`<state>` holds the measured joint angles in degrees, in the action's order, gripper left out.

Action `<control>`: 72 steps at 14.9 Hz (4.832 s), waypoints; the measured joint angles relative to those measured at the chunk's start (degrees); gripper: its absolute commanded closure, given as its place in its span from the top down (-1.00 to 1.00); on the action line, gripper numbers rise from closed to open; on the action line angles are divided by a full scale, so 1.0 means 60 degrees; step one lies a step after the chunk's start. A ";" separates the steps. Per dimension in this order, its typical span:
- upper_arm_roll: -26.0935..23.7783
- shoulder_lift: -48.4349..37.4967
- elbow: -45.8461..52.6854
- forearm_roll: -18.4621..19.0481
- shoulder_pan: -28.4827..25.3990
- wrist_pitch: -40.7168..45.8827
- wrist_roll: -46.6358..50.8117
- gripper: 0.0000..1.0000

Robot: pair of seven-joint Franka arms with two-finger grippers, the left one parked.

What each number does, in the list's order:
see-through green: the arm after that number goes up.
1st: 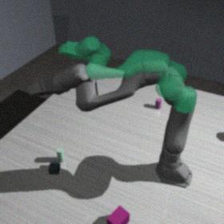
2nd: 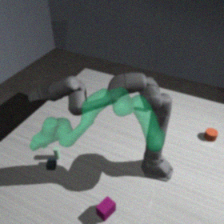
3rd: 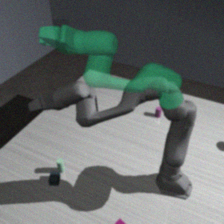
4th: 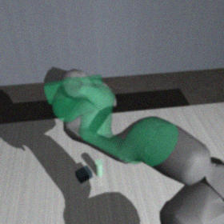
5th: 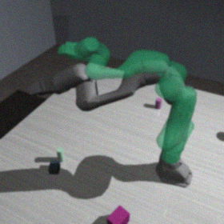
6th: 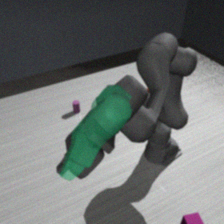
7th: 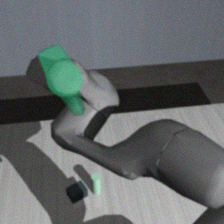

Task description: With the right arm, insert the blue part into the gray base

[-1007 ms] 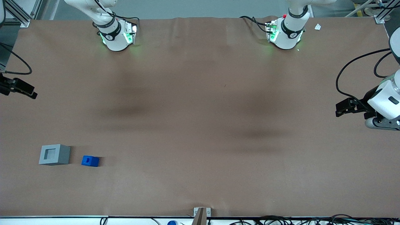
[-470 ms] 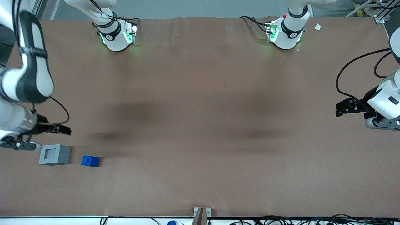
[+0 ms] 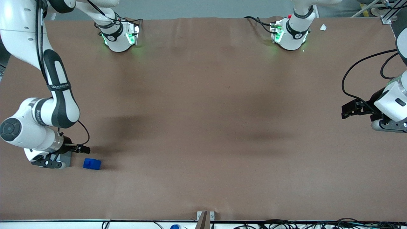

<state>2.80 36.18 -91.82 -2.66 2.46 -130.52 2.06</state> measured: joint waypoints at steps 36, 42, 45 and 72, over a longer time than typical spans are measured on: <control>0.0166 0.1269 0.4146 -0.0326 0.1268 0.3881 -0.3329 -0.99; 0.0240 0.1317 0.4150 -0.0300 0.1700 0.3828 -0.4545 -0.99; 0.0253 0.1340 0.4150 -0.0300 0.1780 0.3736 -0.4584 -0.99; 0.0224 0.1610 0.4087 -0.0308 0.1981 0.3323 -0.4302 -0.99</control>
<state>4.14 45.84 -67.30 -4.51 14.34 -110.59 -23.76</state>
